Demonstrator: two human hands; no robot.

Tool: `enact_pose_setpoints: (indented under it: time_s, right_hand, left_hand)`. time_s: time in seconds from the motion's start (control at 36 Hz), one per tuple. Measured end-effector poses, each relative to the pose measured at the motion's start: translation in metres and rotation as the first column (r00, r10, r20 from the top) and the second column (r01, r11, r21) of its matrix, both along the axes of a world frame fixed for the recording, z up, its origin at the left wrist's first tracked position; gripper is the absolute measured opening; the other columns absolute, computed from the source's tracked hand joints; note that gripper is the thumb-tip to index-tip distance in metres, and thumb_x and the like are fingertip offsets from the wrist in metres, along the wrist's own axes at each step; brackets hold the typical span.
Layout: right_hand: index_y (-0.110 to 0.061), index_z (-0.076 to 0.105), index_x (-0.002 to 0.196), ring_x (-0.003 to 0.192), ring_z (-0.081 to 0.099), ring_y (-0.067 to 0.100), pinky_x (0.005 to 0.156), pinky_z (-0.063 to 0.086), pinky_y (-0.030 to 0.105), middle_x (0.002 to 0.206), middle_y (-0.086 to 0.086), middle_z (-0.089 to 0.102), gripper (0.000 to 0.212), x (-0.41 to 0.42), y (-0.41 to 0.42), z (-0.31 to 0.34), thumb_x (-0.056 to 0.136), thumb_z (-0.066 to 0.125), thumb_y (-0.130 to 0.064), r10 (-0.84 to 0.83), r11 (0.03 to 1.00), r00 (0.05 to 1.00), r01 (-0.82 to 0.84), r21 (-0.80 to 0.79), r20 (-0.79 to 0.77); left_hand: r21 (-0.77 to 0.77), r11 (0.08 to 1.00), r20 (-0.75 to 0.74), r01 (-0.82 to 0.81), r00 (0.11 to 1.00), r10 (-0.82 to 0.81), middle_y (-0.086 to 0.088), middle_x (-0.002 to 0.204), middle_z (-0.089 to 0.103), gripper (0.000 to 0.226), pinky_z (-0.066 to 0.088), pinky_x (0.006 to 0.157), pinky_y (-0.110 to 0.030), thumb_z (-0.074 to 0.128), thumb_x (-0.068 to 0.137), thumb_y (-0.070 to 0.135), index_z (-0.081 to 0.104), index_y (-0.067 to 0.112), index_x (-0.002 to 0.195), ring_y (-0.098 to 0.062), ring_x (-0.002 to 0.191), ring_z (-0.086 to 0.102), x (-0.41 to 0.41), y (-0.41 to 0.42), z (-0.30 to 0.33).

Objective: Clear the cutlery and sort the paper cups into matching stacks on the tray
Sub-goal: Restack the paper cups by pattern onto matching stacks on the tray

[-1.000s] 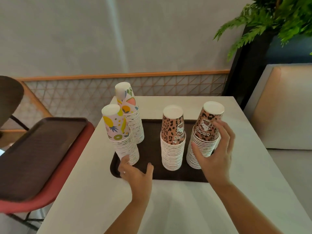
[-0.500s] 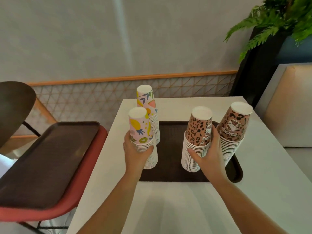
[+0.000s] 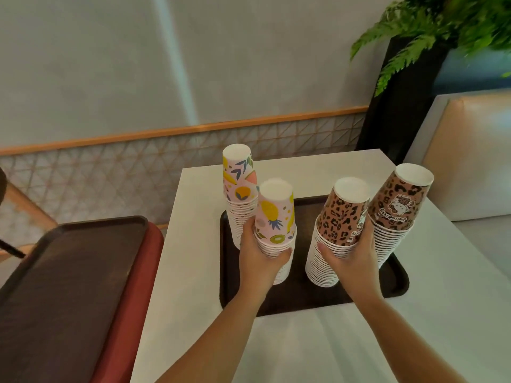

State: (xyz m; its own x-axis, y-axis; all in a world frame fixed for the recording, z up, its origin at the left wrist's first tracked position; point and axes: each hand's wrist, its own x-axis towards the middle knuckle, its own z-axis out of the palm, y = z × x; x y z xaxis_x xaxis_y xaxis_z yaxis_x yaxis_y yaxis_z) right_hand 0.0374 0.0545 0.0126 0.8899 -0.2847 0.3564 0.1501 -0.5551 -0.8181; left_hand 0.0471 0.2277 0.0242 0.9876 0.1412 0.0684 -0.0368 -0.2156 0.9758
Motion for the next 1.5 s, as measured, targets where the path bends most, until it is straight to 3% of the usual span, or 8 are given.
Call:
enact_pose_setpoints:
  time_s: [0.17,0.28,0.42,0.61,0.75,0.89,1.08,1.5]
  right_hand:
    - [-0.012,0.022,0.143,0.132,0.038,0.023,0.104,0.035,0.032,0.143,0.008,0.038,0.099,0.000,0.001,0.000,0.066,0.083,-0.020,-0.025,1.000,1.000,0.025,-0.002,-0.017]
    - [-0.021,0.015,0.145,0.137,0.033,0.019,0.109,0.035,0.040,0.149,0.003,0.031,0.107,-0.004,0.002,0.002,0.064,0.084,-0.021,-0.051,0.998,0.999,0.051,0.026,0.009]
    - [-0.014,0.027,0.140,0.133,0.032,0.012,0.107,0.027,0.014,0.142,0.005,0.035,0.094,-0.033,0.016,-0.003,0.062,0.077,-0.032,-0.185,0.979,0.974,0.171,0.111,0.129]
    - [-0.015,0.044,0.121,0.111,0.046,0.010,0.091,0.045,0.026,0.118,-0.001,0.046,0.068,-0.052,0.046,-0.031,0.065,0.081,-0.014,-0.108,0.994,0.992,0.109,-0.009,0.070]
    - [-0.019,0.030,0.138,0.124,0.035,-0.001,0.100,0.034,0.019,0.134,-0.011,0.037,0.083,-0.046,0.068,-0.031,0.071,0.079,-0.020,0.047,0.999,0.990,-0.046,0.010,-0.135]
    - [-0.026,0.016,0.144,0.137,0.031,0.011,0.109,0.033,0.031,0.149,-0.007,0.030,0.095,-0.032,0.083,-0.035,0.072,0.078,-0.022,0.084,0.992,0.964,-0.056,0.115,-0.252]
    - [-0.022,0.010,0.146,0.140,0.022,0.013,0.109,0.026,0.025,0.152,-0.003,0.023,0.100,-0.020,0.100,-0.036,0.072,0.077,-0.018,0.034,0.993,0.969,-0.005,0.119,-0.244]
    - [-0.015,0.017,0.145,0.136,0.029,0.018,0.101,0.022,0.018,0.148,0.005,0.028,0.089,0.021,0.101,-0.034,0.076,0.073,-0.013,-0.082,0.979,0.970,0.121,0.161,-0.228]
  left_hand:
    - [0.004,0.999,0.035,0.044,0.998,-0.044,0.016,0.122,0.054,0.086,0.049,0.094,-0.022,0.087,0.059,0.015,0.034,0.047,0.118,-0.002,0.113,0.054,-0.001,-0.006,-0.005]
    - [0.074,0.994,0.014,0.086,0.996,-0.087,0.011,0.140,0.031,0.101,0.034,0.097,-0.012,0.089,0.055,0.026,0.024,0.043,0.130,-0.003,0.127,0.033,-0.016,0.001,-0.004]
    - [0.085,0.996,0.086,-0.042,0.996,0.035,0.012,0.140,0.023,0.076,0.025,0.112,-0.029,0.064,0.077,0.052,0.016,0.037,0.133,-0.009,0.134,0.024,-0.027,0.030,-0.010]
    - [0.133,0.981,-0.002,-0.141,0.990,0.143,-0.008,0.145,0.029,0.085,0.030,0.107,-0.031,0.076,0.075,0.020,0.023,0.014,0.142,-0.023,0.134,0.031,0.022,0.065,-0.003]
    - [0.134,0.990,-0.061,-0.046,0.997,0.055,-0.007,0.148,0.029,0.101,0.031,0.112,-0.038,0.084,0.066,0.019,0.018,0.015,0.143,-0.023,0.137,0.030,0.063,0.066,0.005]
    - [0.086,0.996,-0.004,0.009,1.000,-0.009,-0.005,0.136,0.046,0.103,0.043,0.104,-0.039,0.089,0.056,0.014,0.027,0.016,0.137,-0.021,0.125,0.047,0.084,0.058,0.008]
    - [0.104,0.990,0.019,-0.096,0.995,0.094,-0.007,0.123,0.055,0.084,0.049,0.095,-0.046,0.088,0.053,0.014,0.045,0.016,0.125,-0.025,0.114,0.055,0.085,0.066,0.002]
    - [0.015,0.996,0.027,-0.091,0.995,0.091,-0.007,0.121,0.054,0.081,0.049,0.096,-0.040,0.087,0.054,0.004,0.044,0.016,0.121,-0.021,0.111,0.055,0.062,0.066,-0.002]
